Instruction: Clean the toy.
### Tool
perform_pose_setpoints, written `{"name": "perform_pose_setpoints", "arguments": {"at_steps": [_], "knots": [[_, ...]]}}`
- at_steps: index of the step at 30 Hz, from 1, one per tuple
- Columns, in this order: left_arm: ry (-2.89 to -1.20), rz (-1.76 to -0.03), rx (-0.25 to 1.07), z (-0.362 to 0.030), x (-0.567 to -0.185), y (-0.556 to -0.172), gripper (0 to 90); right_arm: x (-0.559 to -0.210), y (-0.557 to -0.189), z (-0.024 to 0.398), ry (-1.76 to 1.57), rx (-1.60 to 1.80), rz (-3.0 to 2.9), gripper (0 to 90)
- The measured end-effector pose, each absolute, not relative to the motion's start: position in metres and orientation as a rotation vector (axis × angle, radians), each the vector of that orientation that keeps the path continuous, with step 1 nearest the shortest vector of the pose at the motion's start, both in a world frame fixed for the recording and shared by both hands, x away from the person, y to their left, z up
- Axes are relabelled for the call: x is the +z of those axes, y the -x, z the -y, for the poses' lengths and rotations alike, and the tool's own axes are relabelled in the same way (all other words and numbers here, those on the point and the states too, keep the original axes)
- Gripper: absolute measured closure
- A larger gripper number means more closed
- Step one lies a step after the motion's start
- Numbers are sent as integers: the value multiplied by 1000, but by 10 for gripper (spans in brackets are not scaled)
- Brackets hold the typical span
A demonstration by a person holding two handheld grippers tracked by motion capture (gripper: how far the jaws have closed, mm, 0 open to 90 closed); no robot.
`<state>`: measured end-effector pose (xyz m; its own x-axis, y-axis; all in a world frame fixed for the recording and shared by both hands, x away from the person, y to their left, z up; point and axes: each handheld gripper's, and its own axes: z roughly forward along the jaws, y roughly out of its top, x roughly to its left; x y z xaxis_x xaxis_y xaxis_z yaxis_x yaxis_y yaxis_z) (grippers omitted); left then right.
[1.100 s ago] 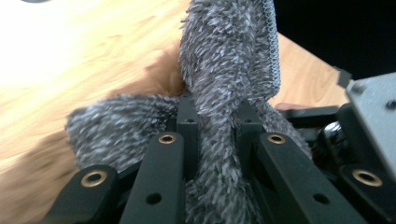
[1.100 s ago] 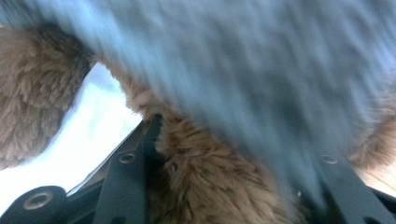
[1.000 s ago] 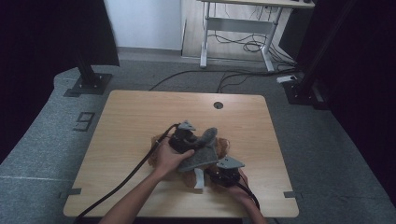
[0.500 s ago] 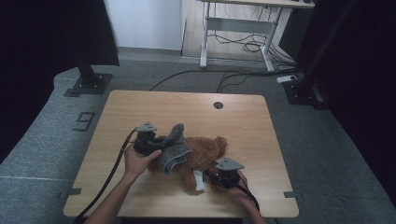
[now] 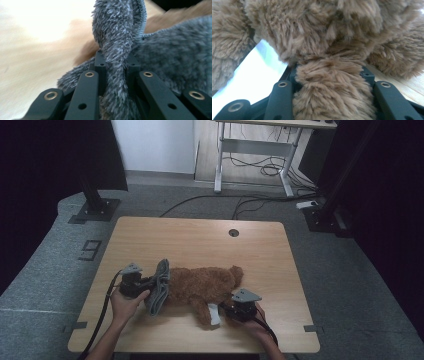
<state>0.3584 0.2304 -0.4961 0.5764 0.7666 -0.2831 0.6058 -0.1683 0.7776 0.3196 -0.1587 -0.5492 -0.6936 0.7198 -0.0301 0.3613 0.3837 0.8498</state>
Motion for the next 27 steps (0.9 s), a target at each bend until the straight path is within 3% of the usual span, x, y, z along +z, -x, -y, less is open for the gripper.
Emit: {"name": "perform_pose_setpoints", "arguments": {"at_steps": [4, 12, 17, 22, 27], "knots": [[-1869, -1142, 178, -236, -508, -361, 780, -549, -320, 160, -948, 1240, -2250, 540], [-1813, -967, 259, -215, -458, -348, 782, -549, -321, 161, -952, 1235, -2258, 541], [-1871, -798, 230, -153, -431, -345, 781, -549, -321, 159, -945, 1234, -2258, 540], [-1984, -744, 162, -81, -439, -363, 779, -549, -321, 159, -941, 1233, -2259, 540], [-2021, -738, 139, -48, -450, -370, 777, -549, -321, 160, -947, 1230, -2260, 539]]}}
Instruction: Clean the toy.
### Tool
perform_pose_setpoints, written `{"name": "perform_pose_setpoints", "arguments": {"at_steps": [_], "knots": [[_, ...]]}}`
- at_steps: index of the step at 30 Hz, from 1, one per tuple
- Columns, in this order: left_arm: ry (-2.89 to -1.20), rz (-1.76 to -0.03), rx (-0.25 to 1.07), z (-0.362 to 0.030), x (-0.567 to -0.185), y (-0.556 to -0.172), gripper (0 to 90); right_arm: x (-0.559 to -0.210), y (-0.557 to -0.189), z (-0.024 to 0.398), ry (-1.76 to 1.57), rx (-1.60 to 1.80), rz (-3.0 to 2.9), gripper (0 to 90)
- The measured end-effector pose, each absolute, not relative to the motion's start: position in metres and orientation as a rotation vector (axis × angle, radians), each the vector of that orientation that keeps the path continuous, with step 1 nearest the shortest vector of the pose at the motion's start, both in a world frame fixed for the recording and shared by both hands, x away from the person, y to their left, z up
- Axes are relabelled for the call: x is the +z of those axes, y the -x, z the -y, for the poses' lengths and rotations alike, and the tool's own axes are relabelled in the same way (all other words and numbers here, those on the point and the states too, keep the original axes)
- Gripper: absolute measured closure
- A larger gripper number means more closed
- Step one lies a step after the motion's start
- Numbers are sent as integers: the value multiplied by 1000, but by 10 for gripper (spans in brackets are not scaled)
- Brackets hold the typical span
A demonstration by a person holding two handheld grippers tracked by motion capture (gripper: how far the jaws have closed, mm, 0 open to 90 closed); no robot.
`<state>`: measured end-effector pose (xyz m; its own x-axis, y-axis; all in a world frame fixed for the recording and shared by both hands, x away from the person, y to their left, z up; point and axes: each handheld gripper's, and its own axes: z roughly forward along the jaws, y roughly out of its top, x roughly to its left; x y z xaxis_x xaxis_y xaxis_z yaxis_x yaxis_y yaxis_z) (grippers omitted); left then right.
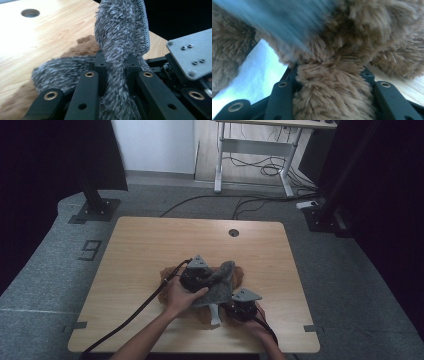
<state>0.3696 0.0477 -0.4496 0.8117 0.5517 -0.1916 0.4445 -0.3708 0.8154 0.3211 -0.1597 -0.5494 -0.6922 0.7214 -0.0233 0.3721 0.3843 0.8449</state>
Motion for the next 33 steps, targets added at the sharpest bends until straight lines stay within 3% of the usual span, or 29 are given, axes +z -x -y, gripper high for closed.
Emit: {"name": "perform_pose_setpoints", "arguments": {"at_steps": [10, 14, 19, 33], "knots": [[-2036, -753, 212, -65, -455, -366, 780, -549, -321, 159, -946, 1219, -2262, 539], [-2011, -799, 272, -94, -455, -362, 779, -549, -321, 159, -954, 1219, -2258, 540], [-1954, -842, 225, -136, -461, -360, 778, -549, -320, 158, -954, 1227, -2260, 539], [-1829, -965, 245, -204, -468, -354, 773, -549, -320, 158, -947, 1233, -2257, 534]]}}
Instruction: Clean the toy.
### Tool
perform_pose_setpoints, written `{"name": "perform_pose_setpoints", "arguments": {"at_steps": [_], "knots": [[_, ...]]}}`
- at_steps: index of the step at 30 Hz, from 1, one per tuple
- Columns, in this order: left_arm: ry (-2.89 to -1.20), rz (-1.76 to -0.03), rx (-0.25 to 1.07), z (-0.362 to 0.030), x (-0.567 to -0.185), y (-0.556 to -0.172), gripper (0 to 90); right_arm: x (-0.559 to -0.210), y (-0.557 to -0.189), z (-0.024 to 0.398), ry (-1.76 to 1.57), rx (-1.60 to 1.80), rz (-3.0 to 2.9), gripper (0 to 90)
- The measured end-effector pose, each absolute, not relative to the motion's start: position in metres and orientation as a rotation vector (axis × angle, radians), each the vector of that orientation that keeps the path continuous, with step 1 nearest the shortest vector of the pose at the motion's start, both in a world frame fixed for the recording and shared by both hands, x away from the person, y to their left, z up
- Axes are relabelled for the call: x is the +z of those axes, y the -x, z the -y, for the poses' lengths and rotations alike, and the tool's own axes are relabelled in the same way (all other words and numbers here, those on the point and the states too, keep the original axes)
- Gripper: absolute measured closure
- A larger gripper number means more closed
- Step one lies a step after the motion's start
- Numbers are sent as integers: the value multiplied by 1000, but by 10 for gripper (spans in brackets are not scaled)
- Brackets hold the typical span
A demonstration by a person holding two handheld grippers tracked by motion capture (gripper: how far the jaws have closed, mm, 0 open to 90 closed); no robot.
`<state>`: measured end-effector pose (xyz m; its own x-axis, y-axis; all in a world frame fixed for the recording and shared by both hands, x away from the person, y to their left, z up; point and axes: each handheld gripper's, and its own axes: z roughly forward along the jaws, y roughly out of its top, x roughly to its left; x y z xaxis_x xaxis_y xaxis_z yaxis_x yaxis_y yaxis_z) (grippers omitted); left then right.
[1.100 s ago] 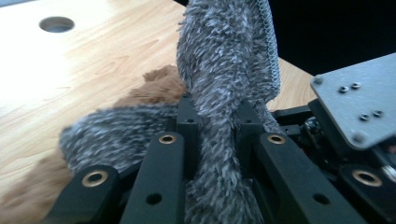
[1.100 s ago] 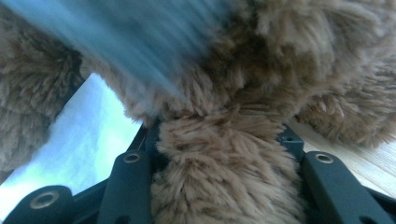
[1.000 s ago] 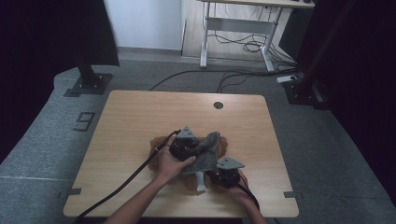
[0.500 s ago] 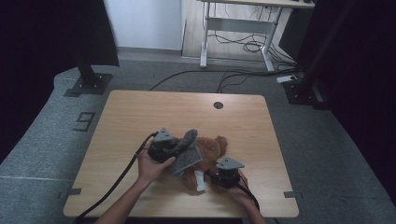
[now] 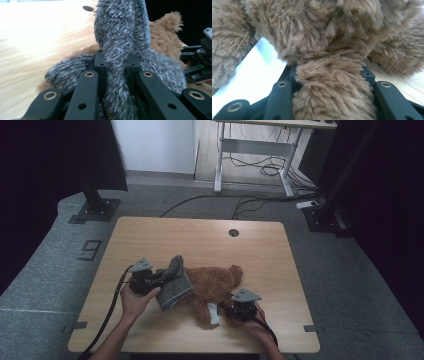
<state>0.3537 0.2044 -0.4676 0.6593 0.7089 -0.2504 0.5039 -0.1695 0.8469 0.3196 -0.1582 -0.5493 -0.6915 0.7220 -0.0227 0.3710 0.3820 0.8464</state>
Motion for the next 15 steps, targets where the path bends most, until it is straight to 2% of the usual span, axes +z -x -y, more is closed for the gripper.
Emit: {"name": "perform_pose_setpoints", "arguments": {"at_steps": [8, 11, 15], "knots": [[-1826, -1040, 237, -225, -471, -354, 770, -550, -321, 159, -954, 1233, -2259, 533], [-1832, -990, 264, -212, -450, -357, 770, -550, -321, 159, -957, 1236, -2262, 526], [-1878, -909, 247, -173, -423, -372, 759, -549, -321, 159, -953, 1237, -2262, 523]]}}
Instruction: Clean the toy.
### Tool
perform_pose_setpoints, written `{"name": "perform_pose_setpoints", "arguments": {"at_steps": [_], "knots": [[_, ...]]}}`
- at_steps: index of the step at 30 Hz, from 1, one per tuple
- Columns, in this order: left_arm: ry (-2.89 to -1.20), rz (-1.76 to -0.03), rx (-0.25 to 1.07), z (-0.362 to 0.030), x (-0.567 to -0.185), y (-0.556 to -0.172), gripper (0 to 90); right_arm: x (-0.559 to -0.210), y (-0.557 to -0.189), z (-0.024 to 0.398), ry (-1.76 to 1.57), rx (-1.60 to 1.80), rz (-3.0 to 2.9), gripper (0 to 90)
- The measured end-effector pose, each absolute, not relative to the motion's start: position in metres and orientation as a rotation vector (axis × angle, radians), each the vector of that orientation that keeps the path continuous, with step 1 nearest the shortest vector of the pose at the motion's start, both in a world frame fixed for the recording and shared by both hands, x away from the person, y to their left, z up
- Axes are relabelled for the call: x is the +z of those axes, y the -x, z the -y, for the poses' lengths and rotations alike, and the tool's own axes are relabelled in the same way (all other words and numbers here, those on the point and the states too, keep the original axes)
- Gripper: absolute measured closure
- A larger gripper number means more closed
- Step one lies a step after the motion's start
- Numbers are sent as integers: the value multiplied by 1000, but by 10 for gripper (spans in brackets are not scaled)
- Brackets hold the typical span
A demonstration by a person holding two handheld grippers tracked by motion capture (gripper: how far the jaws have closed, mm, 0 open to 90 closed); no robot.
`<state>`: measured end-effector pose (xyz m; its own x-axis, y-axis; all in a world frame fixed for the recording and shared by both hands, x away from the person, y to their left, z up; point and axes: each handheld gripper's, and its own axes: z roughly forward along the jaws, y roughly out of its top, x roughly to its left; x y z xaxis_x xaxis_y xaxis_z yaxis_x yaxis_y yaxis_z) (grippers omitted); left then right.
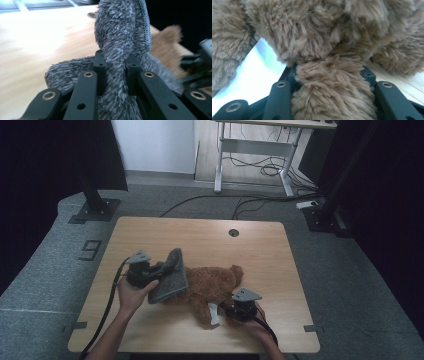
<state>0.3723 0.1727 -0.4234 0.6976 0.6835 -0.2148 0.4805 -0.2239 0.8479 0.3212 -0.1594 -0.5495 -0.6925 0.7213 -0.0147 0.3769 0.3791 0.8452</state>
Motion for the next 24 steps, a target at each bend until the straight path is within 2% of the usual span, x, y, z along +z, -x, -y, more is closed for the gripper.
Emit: {"name": "perform_pose_setpoints", "arguments": {"at_steps": [4, 8, 9, 10, 13, 17, 24], "knots": [[-1939, -931, 199, -143, -421, -399, 758, -549, -321, 160, -953, 1241, -2261, 516], [-2022, -956, 105, -130, -443, -411, 759, -549, -321, 161, -958, 1249, -2265, 484], [-2042, -959, 85, -128, -449, -411, 754, -549, -322, 162, -966, 1254, -2269, 427], [-2050, -956, 71, -128, -453, -411, 754, -549, -322, 162, -966, 1254, -2269, 427], [-2034, -945, 75, -131, -456, -404, 757, -550, -325, 163, -1028, 1247, -2266, 242], [-2027, -923, 75, -134, -461, -393, 766, -542, -322, 166, -1016, 1256, -2280, 172], [-1998, -878, 118, -135, -474, -370, 776, -513, -319, 181, -1030, 1483, -2218, 161]]}}
